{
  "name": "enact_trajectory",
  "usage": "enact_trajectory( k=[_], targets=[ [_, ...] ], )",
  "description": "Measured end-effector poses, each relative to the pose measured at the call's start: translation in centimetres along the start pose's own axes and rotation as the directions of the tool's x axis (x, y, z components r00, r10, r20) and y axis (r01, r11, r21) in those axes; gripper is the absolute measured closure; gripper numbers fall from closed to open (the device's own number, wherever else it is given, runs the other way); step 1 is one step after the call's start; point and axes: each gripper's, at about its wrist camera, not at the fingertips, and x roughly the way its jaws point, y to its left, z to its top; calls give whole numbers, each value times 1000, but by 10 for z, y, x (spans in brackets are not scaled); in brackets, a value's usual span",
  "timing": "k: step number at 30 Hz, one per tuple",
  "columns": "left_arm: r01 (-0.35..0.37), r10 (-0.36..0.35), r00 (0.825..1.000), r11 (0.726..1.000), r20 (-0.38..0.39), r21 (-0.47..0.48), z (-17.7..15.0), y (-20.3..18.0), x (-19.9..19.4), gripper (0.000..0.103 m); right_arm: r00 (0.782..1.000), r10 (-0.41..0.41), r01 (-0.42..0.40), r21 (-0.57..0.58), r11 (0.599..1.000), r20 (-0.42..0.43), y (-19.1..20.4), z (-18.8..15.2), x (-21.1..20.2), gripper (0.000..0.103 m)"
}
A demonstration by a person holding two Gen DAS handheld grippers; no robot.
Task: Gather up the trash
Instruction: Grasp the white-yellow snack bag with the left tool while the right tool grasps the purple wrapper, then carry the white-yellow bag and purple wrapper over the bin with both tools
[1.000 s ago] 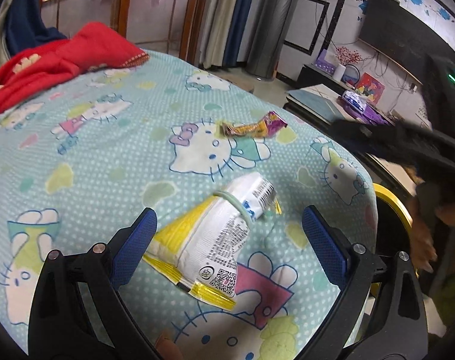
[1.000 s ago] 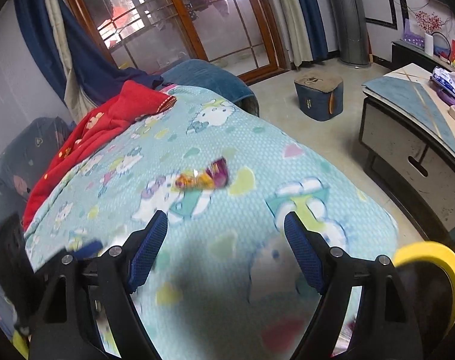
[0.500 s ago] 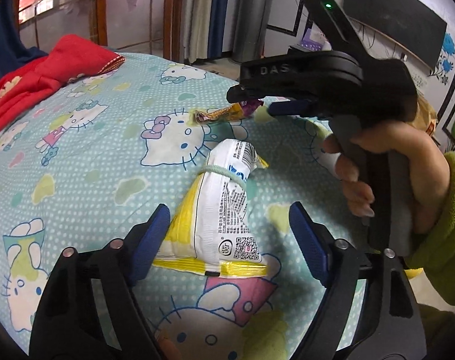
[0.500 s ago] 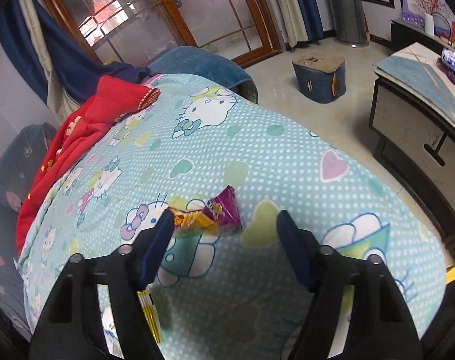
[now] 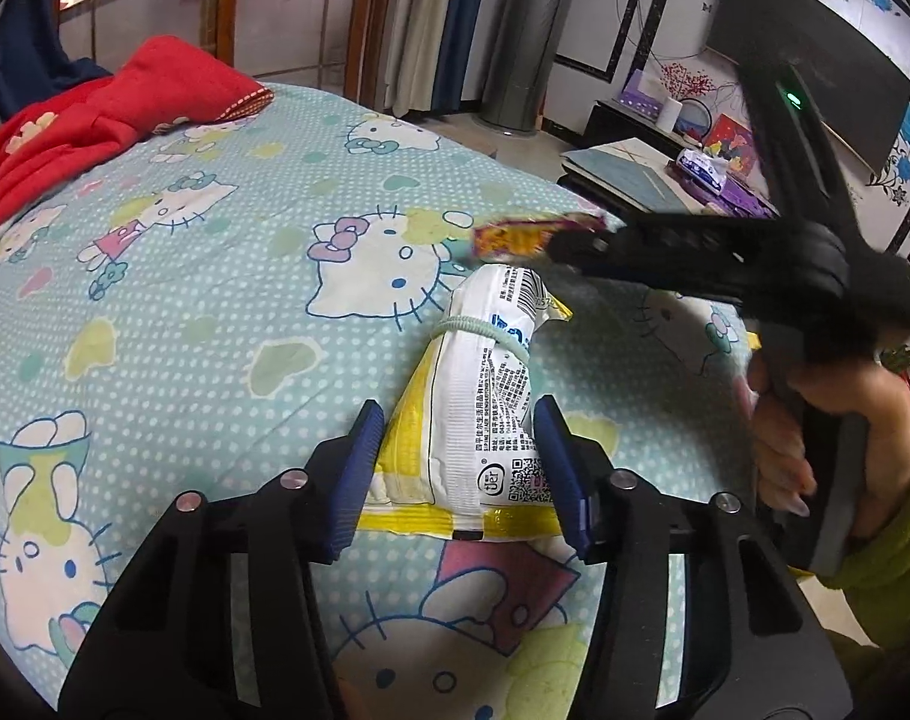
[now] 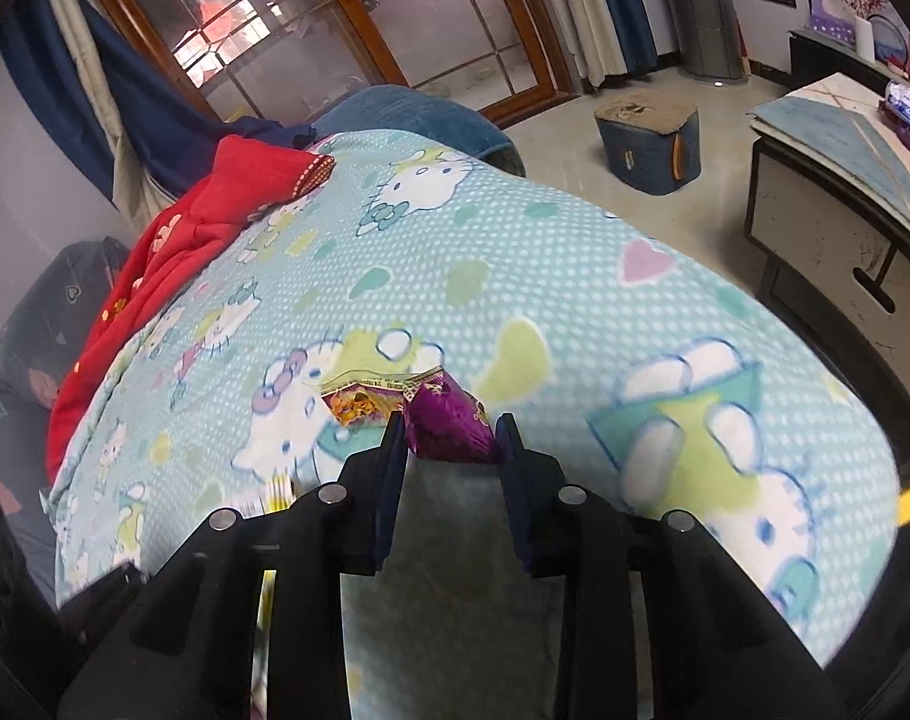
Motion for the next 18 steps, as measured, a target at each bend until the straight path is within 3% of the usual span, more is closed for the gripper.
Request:
enact_trajectory(
  k=[9,18],
  targets=[
    [45,-46,996,999,74,19,-1,-8,-16,63,998,-19,19,1,1000,57,-23,-26,-49,75],
    [121,-121,981,993,153,14,-2,-26,-36,63,995,-31,27,40,999,98,-47,-42,-97,75]
  ],
)
